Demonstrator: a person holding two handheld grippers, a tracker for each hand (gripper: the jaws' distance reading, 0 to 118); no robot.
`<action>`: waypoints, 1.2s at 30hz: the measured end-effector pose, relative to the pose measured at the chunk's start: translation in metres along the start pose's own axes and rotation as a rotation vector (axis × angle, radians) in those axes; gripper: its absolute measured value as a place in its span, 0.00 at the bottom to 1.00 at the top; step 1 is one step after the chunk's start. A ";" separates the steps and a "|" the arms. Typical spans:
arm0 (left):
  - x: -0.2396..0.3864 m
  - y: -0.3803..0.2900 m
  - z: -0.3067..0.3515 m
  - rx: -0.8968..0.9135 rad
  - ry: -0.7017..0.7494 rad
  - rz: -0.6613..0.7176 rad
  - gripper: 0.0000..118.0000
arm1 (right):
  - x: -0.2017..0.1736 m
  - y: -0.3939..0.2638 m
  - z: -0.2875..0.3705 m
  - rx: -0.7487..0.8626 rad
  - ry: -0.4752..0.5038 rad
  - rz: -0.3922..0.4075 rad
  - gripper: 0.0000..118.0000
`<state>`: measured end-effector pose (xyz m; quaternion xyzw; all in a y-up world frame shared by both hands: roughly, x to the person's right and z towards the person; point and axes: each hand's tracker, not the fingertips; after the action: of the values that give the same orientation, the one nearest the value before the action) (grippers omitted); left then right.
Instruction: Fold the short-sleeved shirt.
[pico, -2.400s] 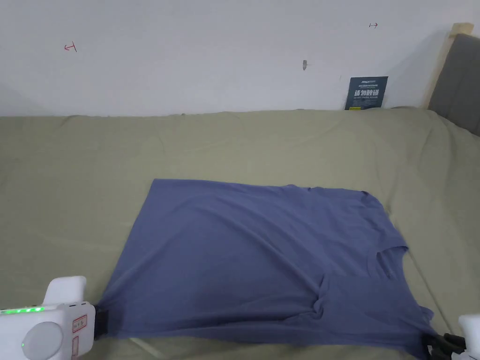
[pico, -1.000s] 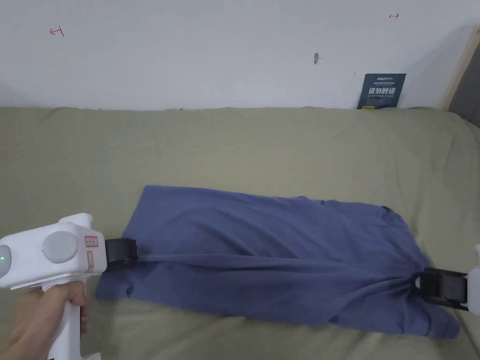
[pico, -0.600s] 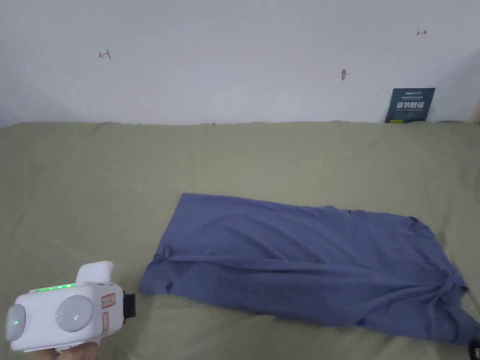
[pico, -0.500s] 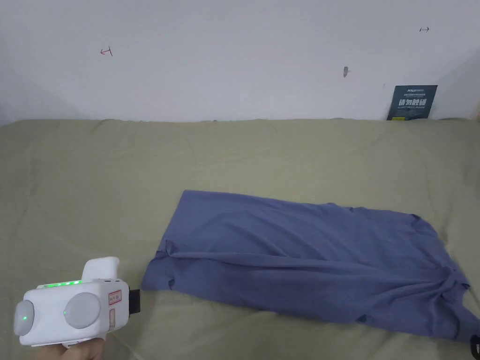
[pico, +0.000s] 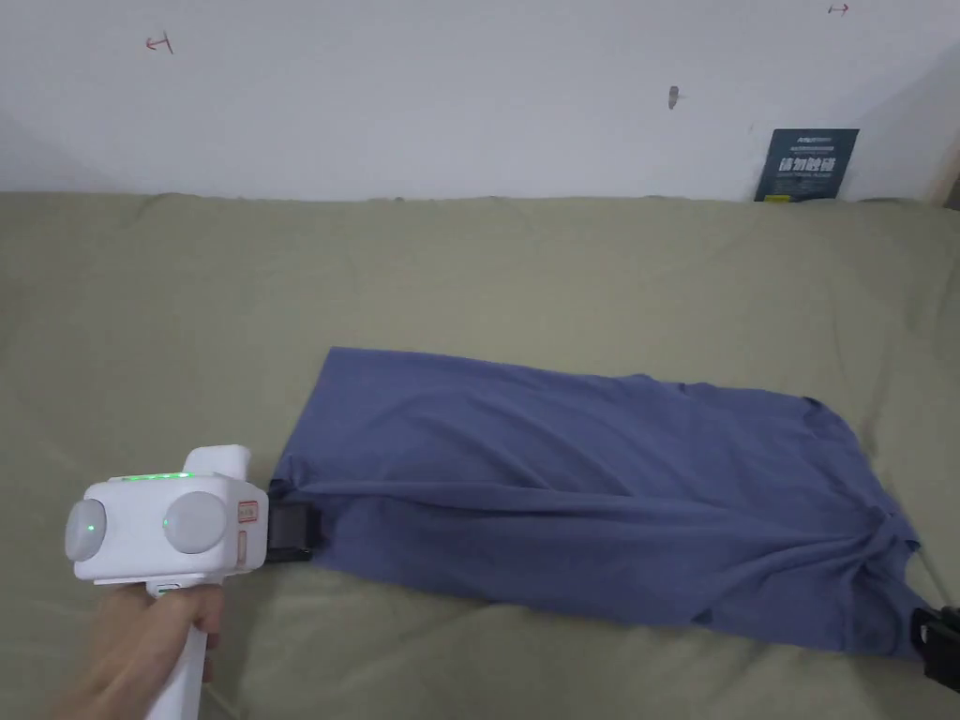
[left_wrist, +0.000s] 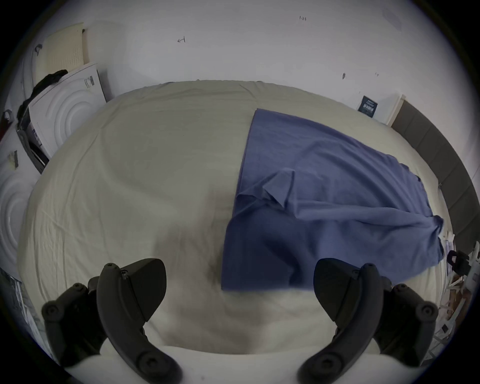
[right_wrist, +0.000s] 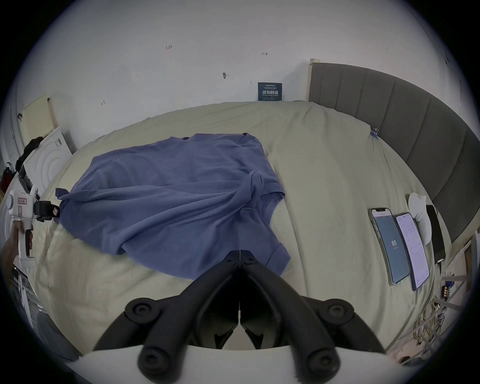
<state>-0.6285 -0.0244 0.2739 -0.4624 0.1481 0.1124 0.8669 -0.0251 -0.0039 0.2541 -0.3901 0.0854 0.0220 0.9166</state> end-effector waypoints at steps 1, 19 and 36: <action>-0.002 -0.001 -0.002 -0.001 0.001 -0.002 0.66 | 0.002 0.001 -0.002 -0.005 -0.007 0.005 0.00; 0.006 0.005 0.002 -0.009 -0.005 -0.032 0.06 | 0.011 0.023 -0.030 -0.153 0.012 -0.090 0.81; 0.004 -0.001 0.032 -0.028 0.037 -0.073 0.06 | 0.016 0.012 0.005 -0.098 0.035 -0.088 0.09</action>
<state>-0.6194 0.0019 0.2896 -0.4816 0.1454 0.0744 0.8611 -0.0100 0.0075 0.2467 -0.4381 0.0830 -0.0210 0.8948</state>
